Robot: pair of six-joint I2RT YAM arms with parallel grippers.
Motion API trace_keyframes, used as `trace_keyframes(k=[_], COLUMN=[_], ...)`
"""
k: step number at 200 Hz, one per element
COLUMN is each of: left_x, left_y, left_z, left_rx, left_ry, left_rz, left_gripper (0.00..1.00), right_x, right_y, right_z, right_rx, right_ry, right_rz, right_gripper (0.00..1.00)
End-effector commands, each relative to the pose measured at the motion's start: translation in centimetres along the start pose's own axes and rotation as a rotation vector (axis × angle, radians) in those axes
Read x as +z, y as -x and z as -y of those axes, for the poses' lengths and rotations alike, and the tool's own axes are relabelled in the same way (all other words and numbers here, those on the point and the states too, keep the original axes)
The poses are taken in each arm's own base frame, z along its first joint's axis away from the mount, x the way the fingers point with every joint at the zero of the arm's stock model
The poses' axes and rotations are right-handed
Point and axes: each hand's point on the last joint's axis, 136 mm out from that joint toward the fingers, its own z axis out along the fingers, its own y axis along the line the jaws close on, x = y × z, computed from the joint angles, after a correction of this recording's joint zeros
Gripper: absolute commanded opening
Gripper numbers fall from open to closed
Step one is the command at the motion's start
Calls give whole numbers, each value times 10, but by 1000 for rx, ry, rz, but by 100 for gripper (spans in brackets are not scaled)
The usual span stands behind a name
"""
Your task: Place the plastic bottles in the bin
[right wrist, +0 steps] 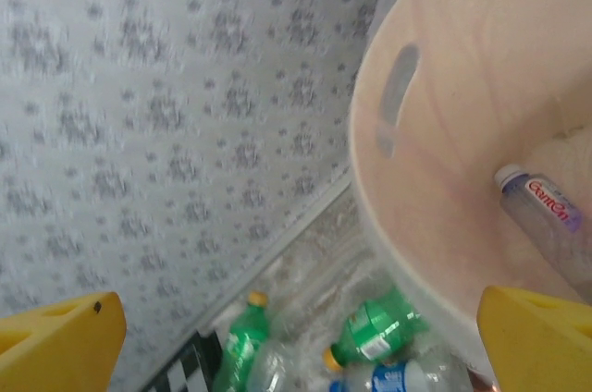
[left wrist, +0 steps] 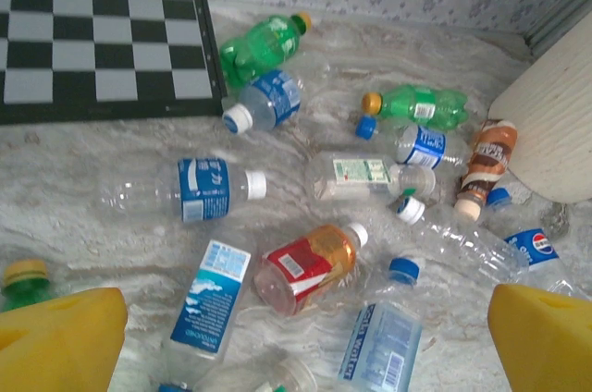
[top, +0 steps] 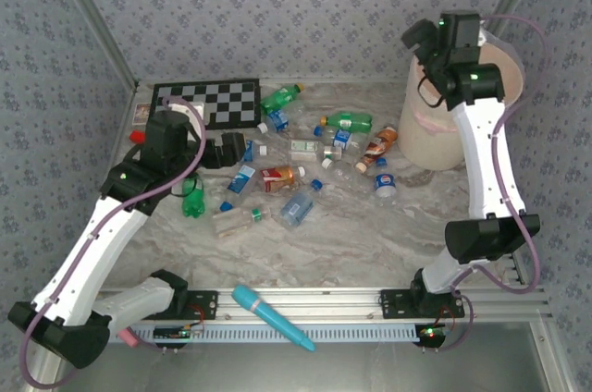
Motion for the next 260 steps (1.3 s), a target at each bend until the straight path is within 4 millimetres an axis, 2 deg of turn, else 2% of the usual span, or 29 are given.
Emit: trace_keyframes(k=[1,37,64,115,194,260], left_x=[-4,0,-1,-2,-14,-26], left_y=[1,-7,-7,-12,-25,-36], left_z=[8,6,8,7,0,-10], left_rx=[-46,-50,-32,-30,-17,-5], left_ry=[-54,-52,-62,-64,-58,-33], left_rz=[25,4,-2,-12,-7,-2], left_gripper=[100,100,100,100,100,100], right_x=[-11,-11,-9,-9,-7,-3], right_y=[-30,-100,-152,-235,-349,-417], right_z=[4,-4,-1,14,44,66], right_rx=[-138,-218,-272,-387,-471,-425], right_ry=[-56,-56,-98,-208,-384,-404], right_rz=[-37,-123,-212,-342,-607,-746], right_gripper=[100,100,100,99,100,89])
